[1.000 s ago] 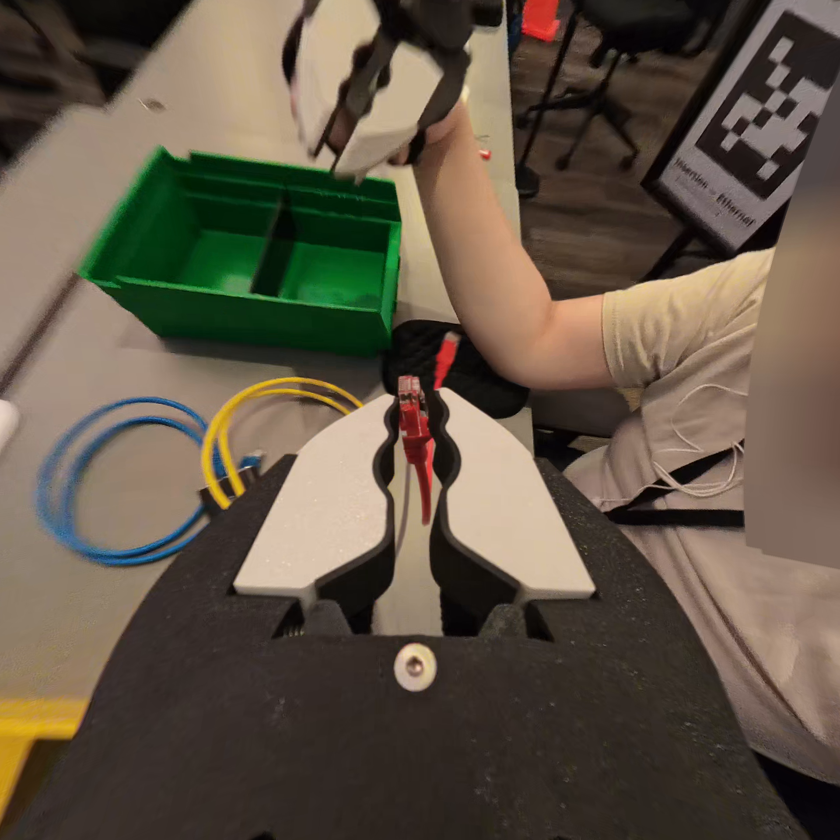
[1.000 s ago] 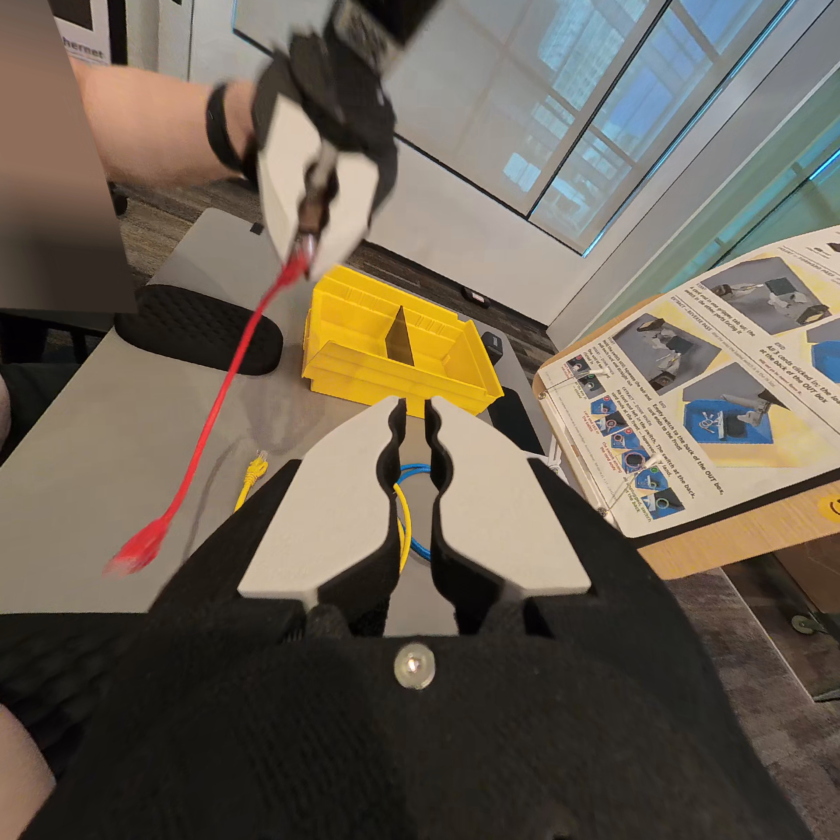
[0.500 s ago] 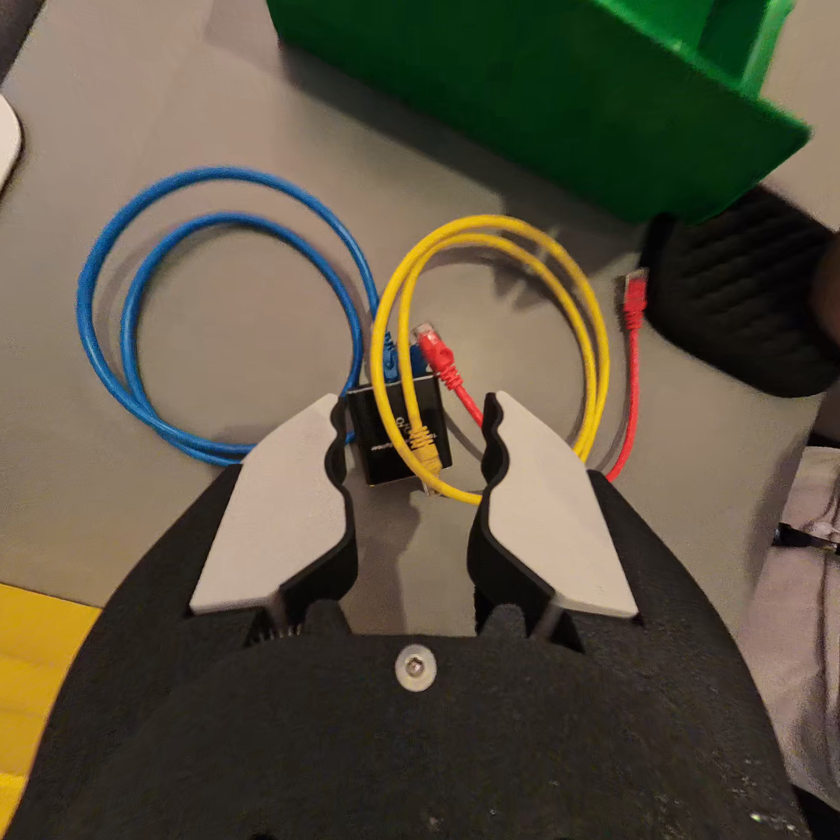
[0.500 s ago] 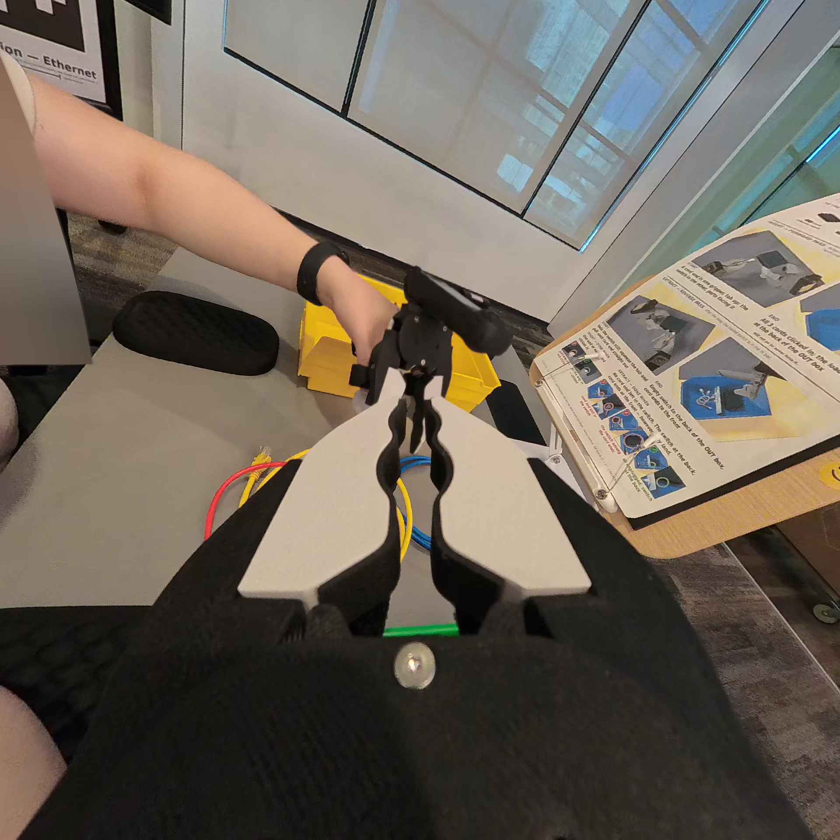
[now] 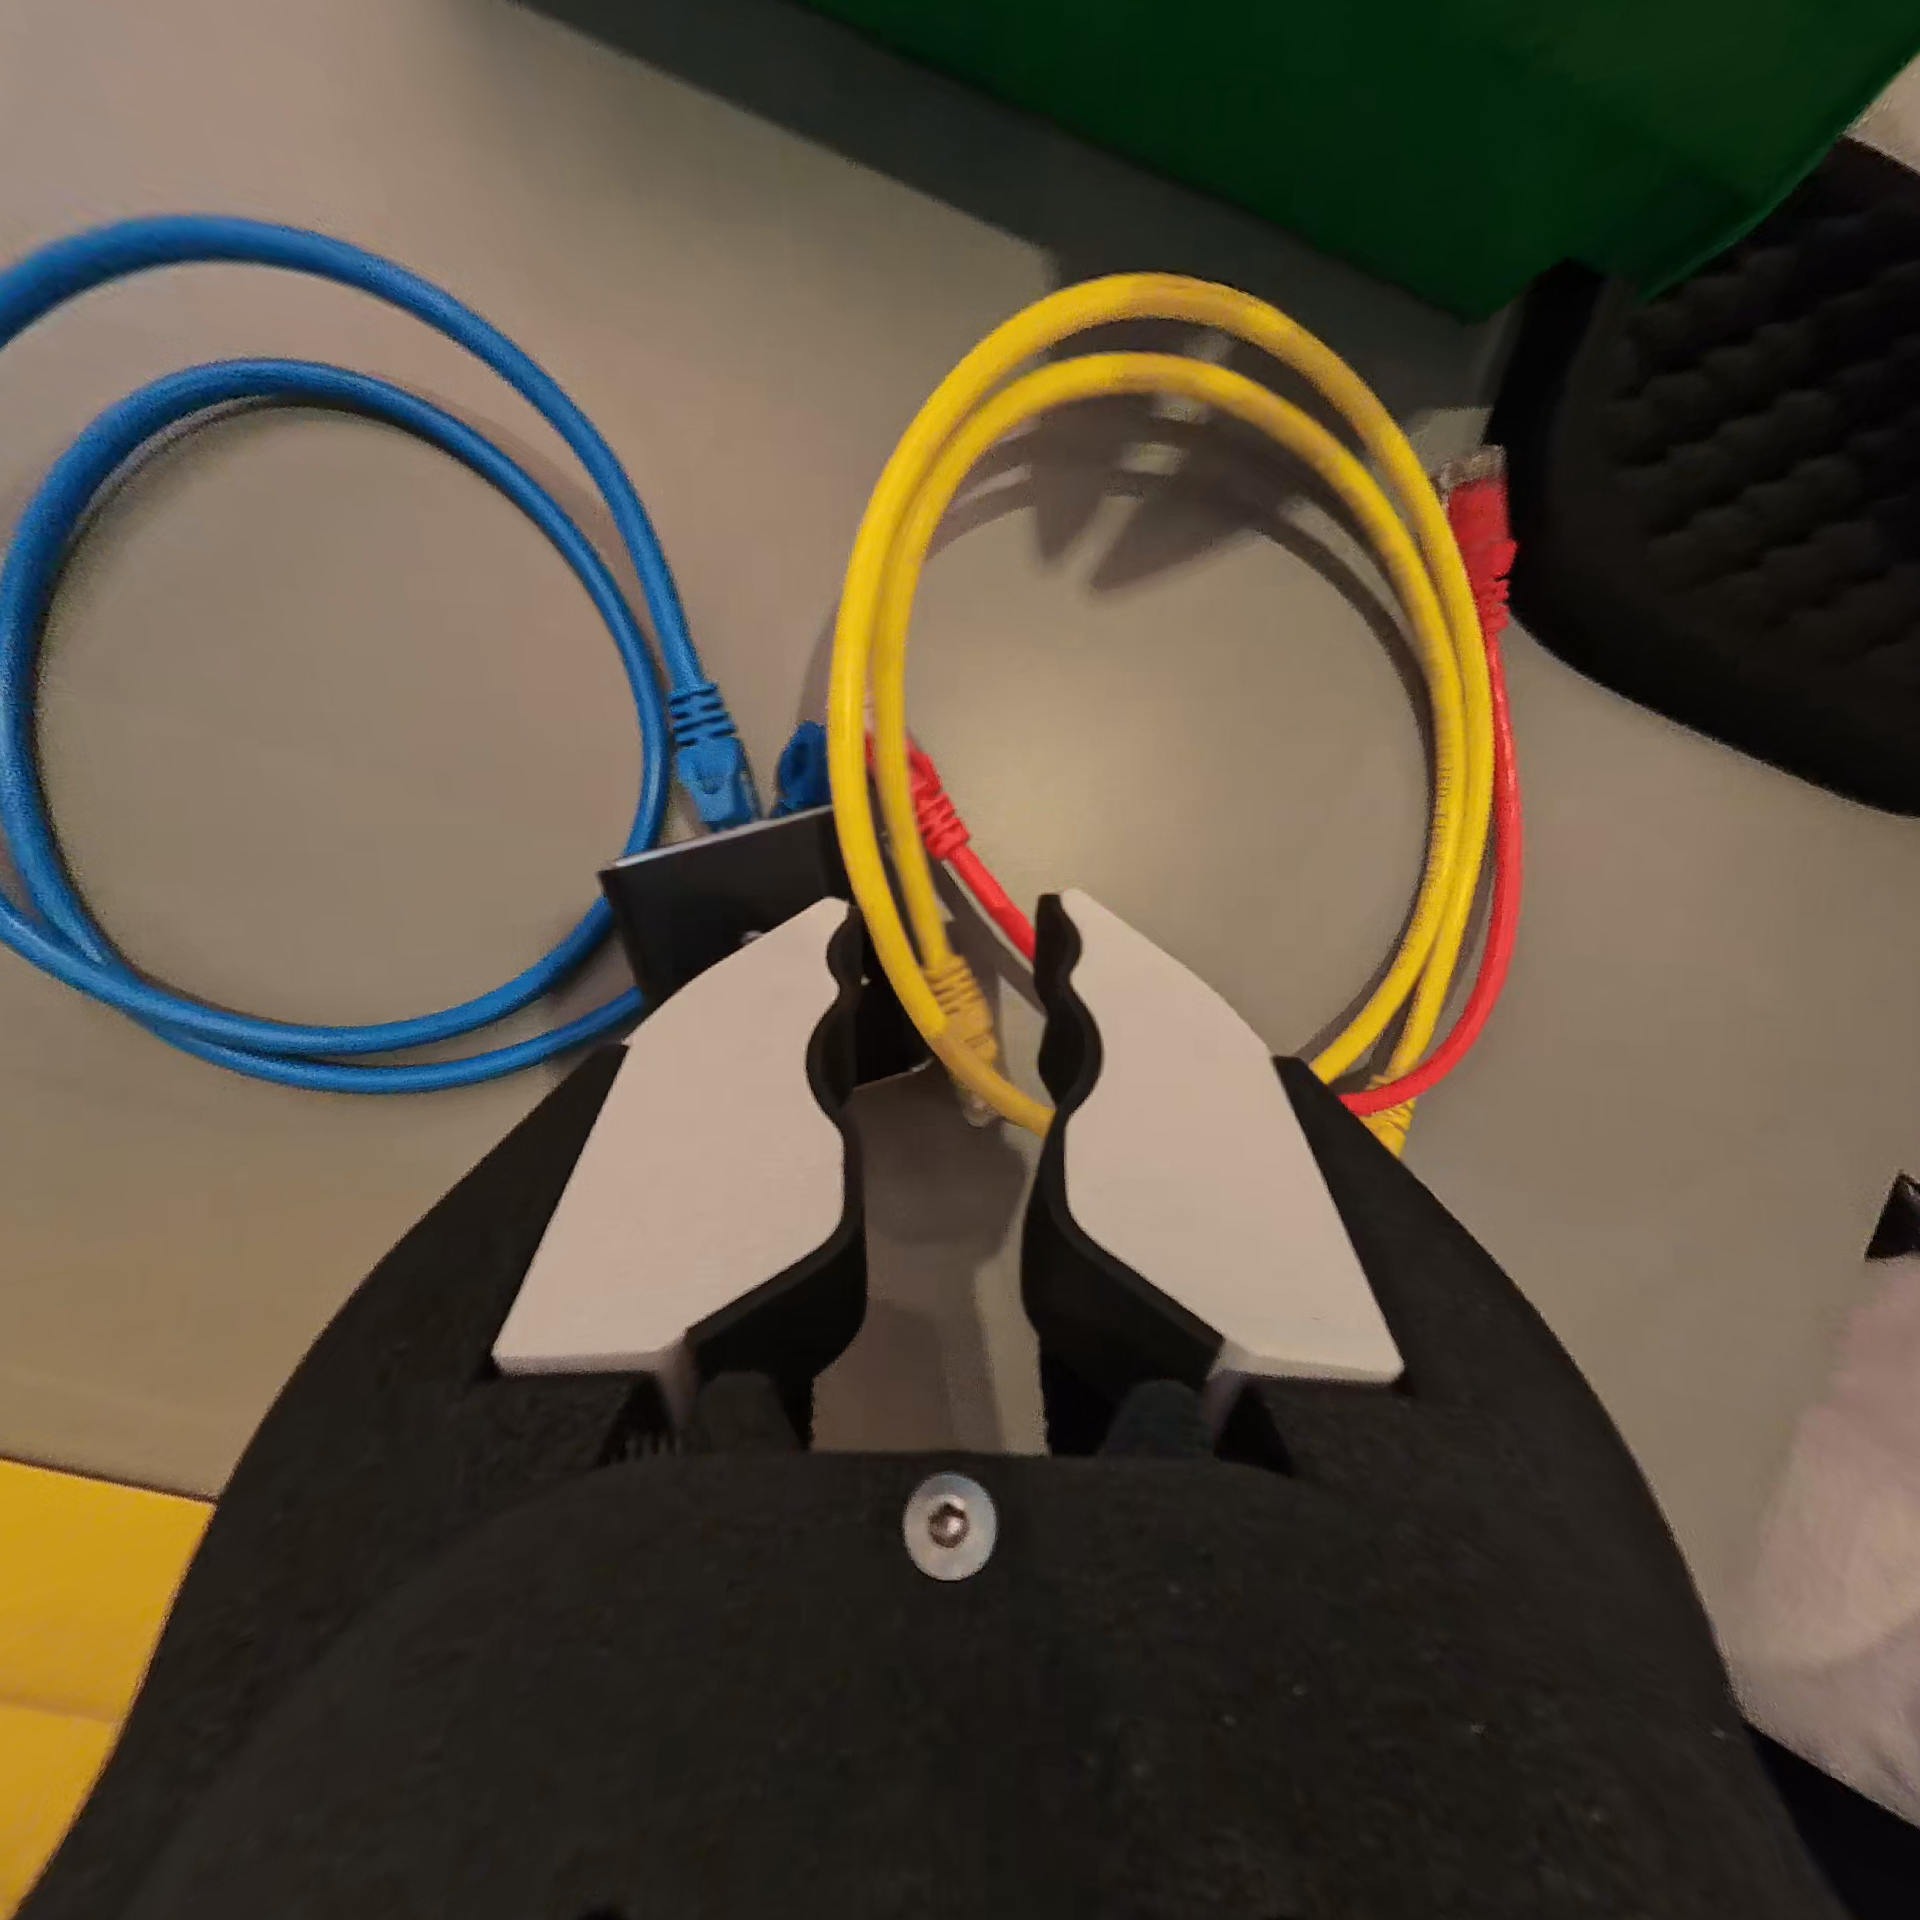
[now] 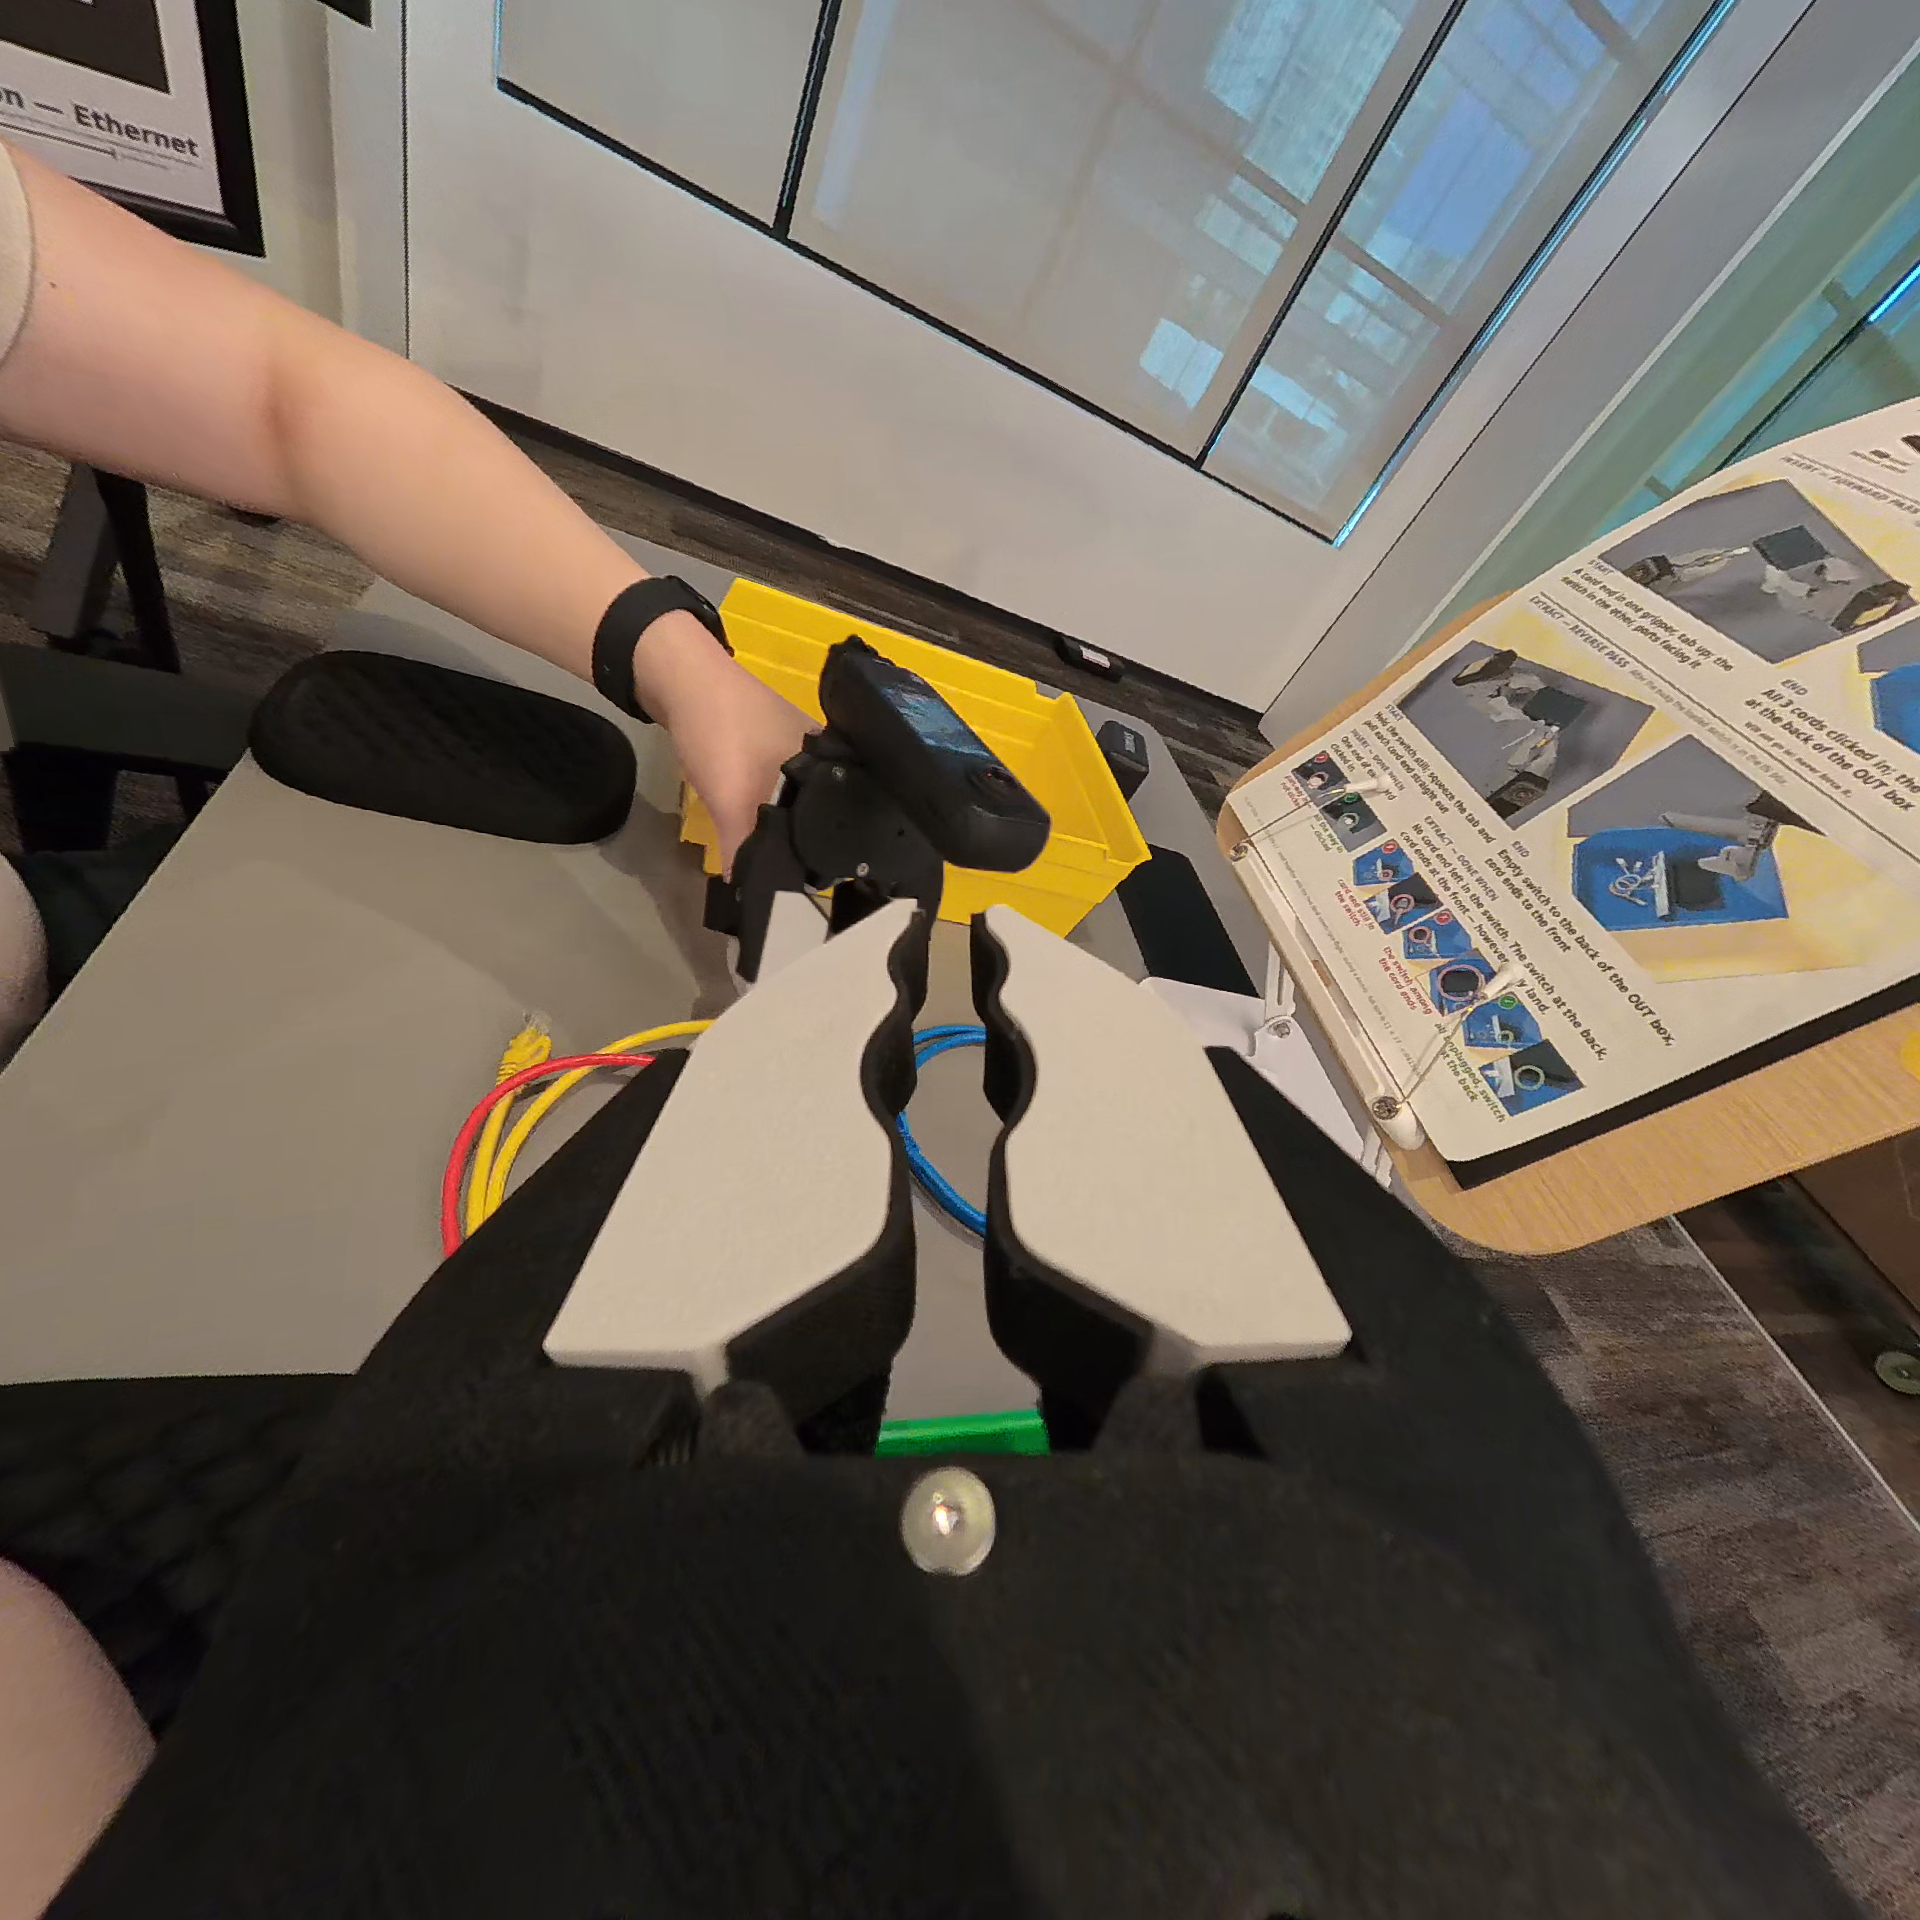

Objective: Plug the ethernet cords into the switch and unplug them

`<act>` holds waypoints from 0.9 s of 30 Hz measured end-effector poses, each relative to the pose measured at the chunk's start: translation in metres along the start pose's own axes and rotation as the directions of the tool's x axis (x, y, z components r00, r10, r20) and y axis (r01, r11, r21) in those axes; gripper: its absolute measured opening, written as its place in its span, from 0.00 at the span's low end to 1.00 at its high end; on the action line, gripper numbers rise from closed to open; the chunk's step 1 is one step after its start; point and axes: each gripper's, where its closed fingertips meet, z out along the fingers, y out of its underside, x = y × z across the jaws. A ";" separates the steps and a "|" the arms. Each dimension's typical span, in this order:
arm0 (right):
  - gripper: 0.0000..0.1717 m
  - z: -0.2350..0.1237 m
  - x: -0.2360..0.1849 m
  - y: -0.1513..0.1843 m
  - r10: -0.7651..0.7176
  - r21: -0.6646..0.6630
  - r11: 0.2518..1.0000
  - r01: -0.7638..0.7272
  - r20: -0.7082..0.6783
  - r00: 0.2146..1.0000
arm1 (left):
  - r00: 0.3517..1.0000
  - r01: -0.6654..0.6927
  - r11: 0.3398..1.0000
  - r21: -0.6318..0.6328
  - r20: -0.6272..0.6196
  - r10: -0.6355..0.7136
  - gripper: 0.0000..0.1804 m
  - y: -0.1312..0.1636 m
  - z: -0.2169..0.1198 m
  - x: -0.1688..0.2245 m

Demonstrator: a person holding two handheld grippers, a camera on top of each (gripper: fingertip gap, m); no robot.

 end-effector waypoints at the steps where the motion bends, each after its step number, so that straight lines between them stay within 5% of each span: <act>1: 0.05 0.000 0.000 0.000 0.001 0.000 1.000 -0.001 0.001 1.000 | 1.000 -0.013 1.000 -0.008 -0.002 0.013 0.21 0.001 0.001 0.004; 9: 0.05 -0.003 -0.001 -0.001 -0.005 0.006 1.000 0.005 -0.003 1.000 | 0.992 -0.082 0.996 -0.016 0.090 0.083 0.23 -0.001 -0.009 -0.017; 11: 0.05 -0.003 -0.001 -0.002 -0.011 0.015 1.000 0.011 0.003 1.000 | 0.972 -0.193 0.981 -0.025 0.130 0.195 0.25 -0.005 -0.021 -0.034; 16: 0.05 0.001 0.000 0.002 0.012 0.019 1.000 -0.013 0.027 1.000 | 0.812 -0.558 0.800 -0.220 0.054 0.581 0.38 0.017 -0.019 -0.050; 23: 0.05 -0.001 -0.001 0.012 0.037 -0.031 0.999 -0.036 0.028 0.999 | 0.656 -0.736 0.616 -0.280 -0.069 0.752 0.41 0.023 0.009 -0.036; 27: 0.05 -0.001 -0.002 0.011 0.030 -0.030 0.999 -0.029 0.031 0.999 | 0.661 -0.731 0.614 -0.297 -0.085 0.746 0.40 0.025 0.018 -0.041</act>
